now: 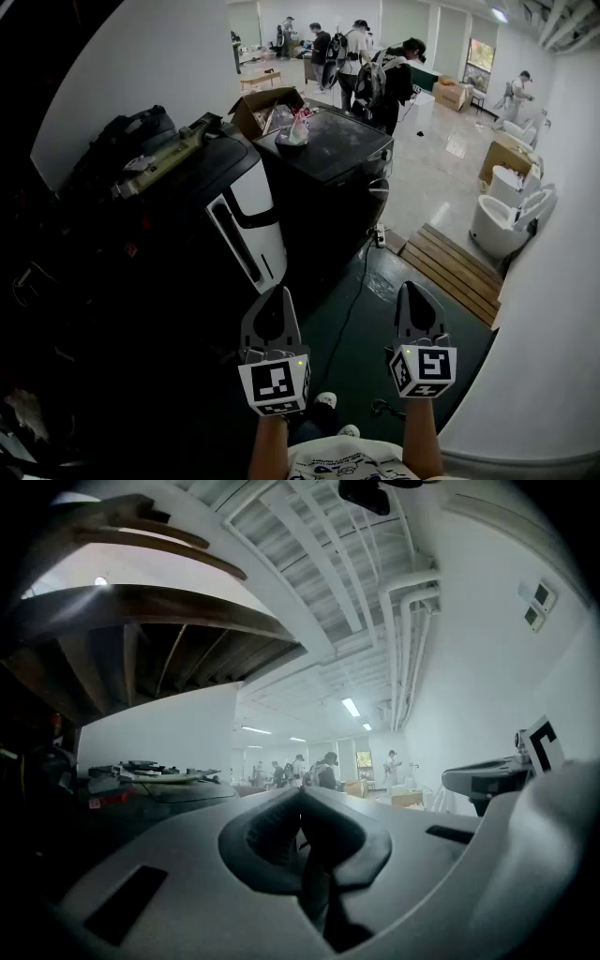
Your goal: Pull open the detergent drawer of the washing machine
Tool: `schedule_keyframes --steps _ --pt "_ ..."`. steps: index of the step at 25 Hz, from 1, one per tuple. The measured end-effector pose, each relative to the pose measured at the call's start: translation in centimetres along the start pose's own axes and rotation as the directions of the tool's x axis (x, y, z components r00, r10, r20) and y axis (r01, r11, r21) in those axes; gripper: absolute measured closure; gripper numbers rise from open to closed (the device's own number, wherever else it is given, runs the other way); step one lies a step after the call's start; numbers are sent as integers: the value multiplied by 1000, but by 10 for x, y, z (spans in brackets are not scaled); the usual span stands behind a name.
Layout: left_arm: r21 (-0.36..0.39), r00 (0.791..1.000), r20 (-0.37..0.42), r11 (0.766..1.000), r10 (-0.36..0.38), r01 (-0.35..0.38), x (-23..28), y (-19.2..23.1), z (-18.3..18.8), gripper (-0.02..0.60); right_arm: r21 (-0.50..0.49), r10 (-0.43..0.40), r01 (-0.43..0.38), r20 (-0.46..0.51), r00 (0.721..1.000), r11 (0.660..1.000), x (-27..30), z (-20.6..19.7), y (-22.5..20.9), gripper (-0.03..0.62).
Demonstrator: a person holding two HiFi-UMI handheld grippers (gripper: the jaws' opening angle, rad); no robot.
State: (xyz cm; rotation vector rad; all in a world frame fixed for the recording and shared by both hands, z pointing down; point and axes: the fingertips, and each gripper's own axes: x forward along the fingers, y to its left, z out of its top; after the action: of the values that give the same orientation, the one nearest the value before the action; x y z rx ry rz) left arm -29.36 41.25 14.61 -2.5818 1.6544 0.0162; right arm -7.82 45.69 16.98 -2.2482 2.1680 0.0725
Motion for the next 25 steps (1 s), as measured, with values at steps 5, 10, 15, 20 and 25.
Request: schedule_keyframes --steps 5,10,15,20,25 --pt "4 1000 4 1000 -1 1 5 1 0 568 5 -7 7 5 1000 1000 6 1 -3 582" --pt "5 1000 2 1000 -2 2 10 2 1 568 7 -9 9 10 1000 1000 12 4 -5 582" --pt "7 1000 -4 1000 -10 10 26 6 -3 568 9 -13 13 -3 1000 1000 25 -3 -5 582" --pt "10 1000 -7 1000 -17 17 54 16 -8 568 35 -22 22 -10 1000 999 52 -10 -11 580" --pt "5 1000 -4 1000 -30 30 90 27 -13 568 120 32 -29 -22 999 992 91 -19 -7 510"
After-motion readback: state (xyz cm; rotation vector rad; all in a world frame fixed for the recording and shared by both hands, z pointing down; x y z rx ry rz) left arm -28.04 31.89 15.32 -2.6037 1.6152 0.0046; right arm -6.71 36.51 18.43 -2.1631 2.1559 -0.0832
